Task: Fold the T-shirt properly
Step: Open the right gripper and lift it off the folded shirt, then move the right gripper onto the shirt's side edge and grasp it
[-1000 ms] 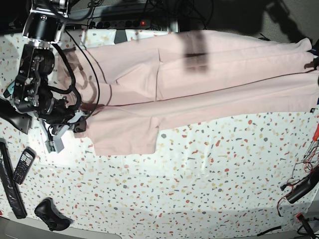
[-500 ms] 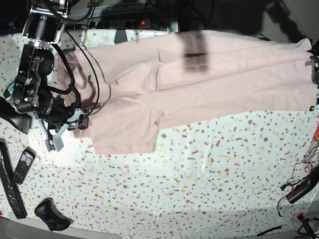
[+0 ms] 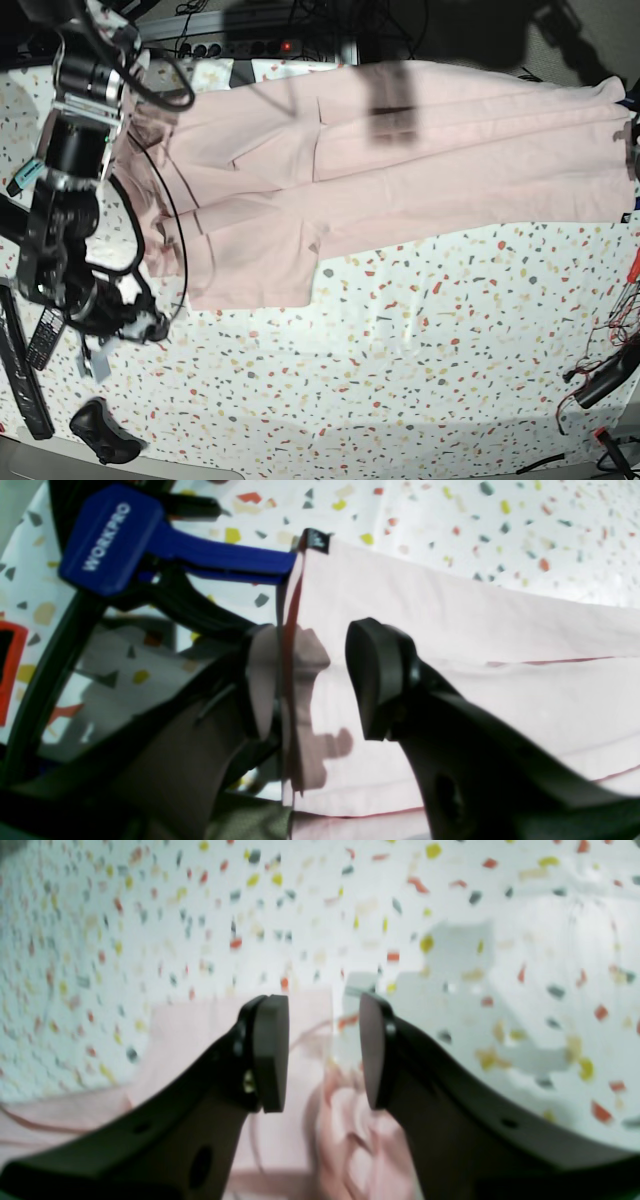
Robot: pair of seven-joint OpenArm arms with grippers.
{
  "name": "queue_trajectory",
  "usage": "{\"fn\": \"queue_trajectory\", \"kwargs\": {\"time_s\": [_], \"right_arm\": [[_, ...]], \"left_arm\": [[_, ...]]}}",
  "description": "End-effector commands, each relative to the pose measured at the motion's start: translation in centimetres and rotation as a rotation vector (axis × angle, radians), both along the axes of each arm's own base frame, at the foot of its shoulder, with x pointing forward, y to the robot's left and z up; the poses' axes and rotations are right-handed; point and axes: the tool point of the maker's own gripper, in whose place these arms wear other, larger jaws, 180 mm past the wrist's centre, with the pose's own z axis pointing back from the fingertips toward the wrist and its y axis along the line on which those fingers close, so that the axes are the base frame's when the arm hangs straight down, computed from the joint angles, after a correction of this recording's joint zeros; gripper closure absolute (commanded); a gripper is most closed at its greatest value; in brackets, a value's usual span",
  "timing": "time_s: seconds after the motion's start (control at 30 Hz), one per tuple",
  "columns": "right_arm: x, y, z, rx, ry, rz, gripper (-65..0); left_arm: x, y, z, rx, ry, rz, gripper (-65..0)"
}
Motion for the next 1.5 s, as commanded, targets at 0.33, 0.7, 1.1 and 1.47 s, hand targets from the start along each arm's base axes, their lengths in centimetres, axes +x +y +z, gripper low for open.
{"fn": "queue_trajectory", "kwargs": {"time_s": [0.33,0.7,1.1,1.47], "right_arm": [[1.7,1.6,-6.9,0.009,0.277,0.027,-22.7],[2.0,5.0,-7.9,0.001,0.264,0.092,-1.0],[4.2,5.9,-1.7,-0.090,0.130,0.157,0.0],[0.6,13.7,-0.1,-0.147,0.070,0.380,0.0]], "left_arm": [[0.5,-0.7,0.6,-0.017,-0.050,0.001,-25.3],[0.2,-4.1,-1.9,-0.106,-0.039,-0.005,-23.0],[3.1,-10.2,-0.1,0.000,-0.073,-0.239,-23.0],[4.4,-11.8,-0.2,0.075,-0.068,-0.313,-23.0]]}}
